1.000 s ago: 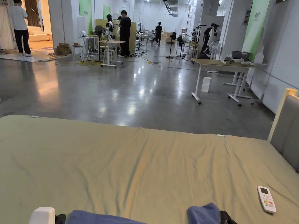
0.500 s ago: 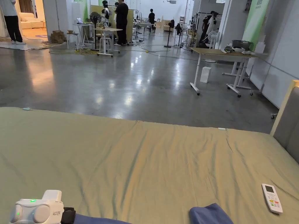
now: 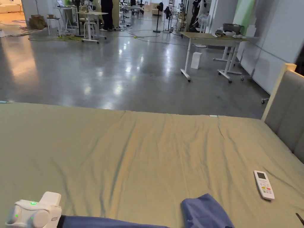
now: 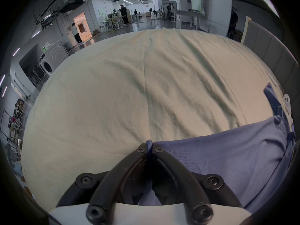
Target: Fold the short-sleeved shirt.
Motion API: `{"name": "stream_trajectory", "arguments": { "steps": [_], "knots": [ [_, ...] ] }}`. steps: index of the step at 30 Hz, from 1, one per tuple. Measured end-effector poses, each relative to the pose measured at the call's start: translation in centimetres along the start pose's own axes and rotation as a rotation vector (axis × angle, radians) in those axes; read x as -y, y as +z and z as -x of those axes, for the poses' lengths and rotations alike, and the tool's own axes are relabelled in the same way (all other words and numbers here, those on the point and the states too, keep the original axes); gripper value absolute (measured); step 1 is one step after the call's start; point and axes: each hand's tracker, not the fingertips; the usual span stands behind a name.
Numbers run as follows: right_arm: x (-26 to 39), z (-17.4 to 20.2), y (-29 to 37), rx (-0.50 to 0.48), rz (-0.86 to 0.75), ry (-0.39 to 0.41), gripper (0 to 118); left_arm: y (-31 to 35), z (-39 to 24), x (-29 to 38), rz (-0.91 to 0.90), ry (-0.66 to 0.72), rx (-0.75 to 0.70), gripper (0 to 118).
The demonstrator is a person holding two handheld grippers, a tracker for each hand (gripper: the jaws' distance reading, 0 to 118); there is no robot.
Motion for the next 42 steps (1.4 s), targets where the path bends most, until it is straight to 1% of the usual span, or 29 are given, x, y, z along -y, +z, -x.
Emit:
{"name": "stream_trajectory", "arguments": {
  "steps": [2, 3, 4, 5, 6, 7, 8, 11, 12, 14, 15, 16, 17, 22, 23, 24, 26, 29, 30, 33, 36, 38, 40, 42],
  "knots": [
    [-0.7, -1.4, -2.1, 0.002, 0.092, 0.008, 0, 0.8, 0.3, 0.1, -0.022, 0.038, 0.015, 5],
    [-0.9, -2.4, -3.5, -0.017, 0.140, -0.015, 1, 2.1, 0.4, 0.4, -0.047, 0.059, 0.019, 5],
    [-1.4, -3.2, -5.0, -0.003, 0.179, 0.016, 7, 2.9, 0.3, 0.7, -0.070, 0.064, 0.020, 5],
    [-1.8, -3.9, -6.3, 0.004, 0.246, 0.019, 17, 3.4, 0.3, 0.9, -0.089, 0.069, 0.016, 5],
    [-2.1, -4.7, -7.7, 0.011, 0.288, 0.015, 23, 3.9, 0.2, 1.2, -0.102, 0.058, 0.023, 5],
    [-2.3, -5.4, -9.7, -0.014, 0.352, 0.030, 30, 5.1, 0.0, 1.6, -0.130, 0.054, 0.022, 5],
    [-2.4, -5.8, -11.0, -0.036, 0.392, 0.031, 40, 5.6, -0.2, 1.9, -0.144, 0.054, 0.014, 5],
    [-2.8, -6.5, -14.5, -0.053, 0.462, 0.061, 64, 6.9, -0.6, 3.0, -0.172, 0.061, 0.008, 5],
    [-2.9, -6.5, -15.5, -0.047, 0.474, 0.068, 67, 7.1, -0.7, 3.2, -0.176, 0.061, 0.006, 5],
    [-2.2, -6.7, -18.0, -0.064, 0.507, 0.080, 66, 7.4, -1.1, 3.9, -0.177, 0.054, 0.003, 5],
    [-1.9, -6.7, -18.9, -0.073, 0.544, 0.073, 63, 7.0, -0.7, 3.9, -0.176, 0.052, 0.002, 5],
    [-1.7, -6.7, -19.7, -0.079, 0.586, 0.070, 54, 6.9, -0.6, 4.1, -0.170, 0.054, 0.004, 5],
    [-1.4, -6.6, -20.3, -0.071, 0.617, 0.064, 48, 7.0, -0.7, 4.4, -0.163, 0.058, 0.008, 5],
    [-1.0, -6.2, -20.8, -0.069, 0.594, 0.079, 36, 6.3, -0.1, 5.1, -0.147, 0.076, 0.012, 5],
    [-0.9, -6.2, -20.8, -0.070, 0.582, 0.069, 17, 6.0, 0.0, 5.1, -0.145, 0.077, 0.014, 5],
    [-0.8, -6.4, -20.8, -0.080, 0.576, 0.058, 3, 5.8, 0.1, 5.1, -0.145, 0.078, 0.013, 5],
    [-1.0, -5.6, -18.6, -0.074, 0.558, 0.050, 3, 6.0, 0.2, 5.2, -0.145, 0.081, 0.019, 5],
    [-1.5, -6.2, -16.4, -0.081, 0.481, 0.004, 2, 6.5, 0.4, 5.1, -0.158, 0.086, 0.024, 5],
    [-1.7, -6.2, -16.6, -0.085, 0.453, -0.014, 2, 7.1, 0.5, 5.0, -0.182, 0.081, 0.019, 5],
    [-3.3, -6.7, -13.2, -0.118, 0.375, -0.051, 2, 8.5, 0.8, 4.8, -0.217, 0.065, 0.018, 5],
    [-4.8, -7.2, -9.3, -0.140, 0.321, -0.059, 2, 11.4, 0.7, 4.9, -0.260, 0.062, 0.011, 5],
    [-5.2, -8.0, -7.8, -0.162, 0.277, -0.071, 2, 13.1, 1.1, 5.2, -0.295, 0.069, 0.021, 5],
    [-5.6, -8.6, -5.4, -0.167, 0.255, -0.059, 2, 15.4, 1.0, 5.8, -0.324, 0.071, 0.027, 5],
    [-6.3, -8.5, -0.8, -0.163, 0.211, -0.046, 2, 17.1, 1.4, 6.6, -0.343, 0.073, 0.034, 5]
  ]
}}
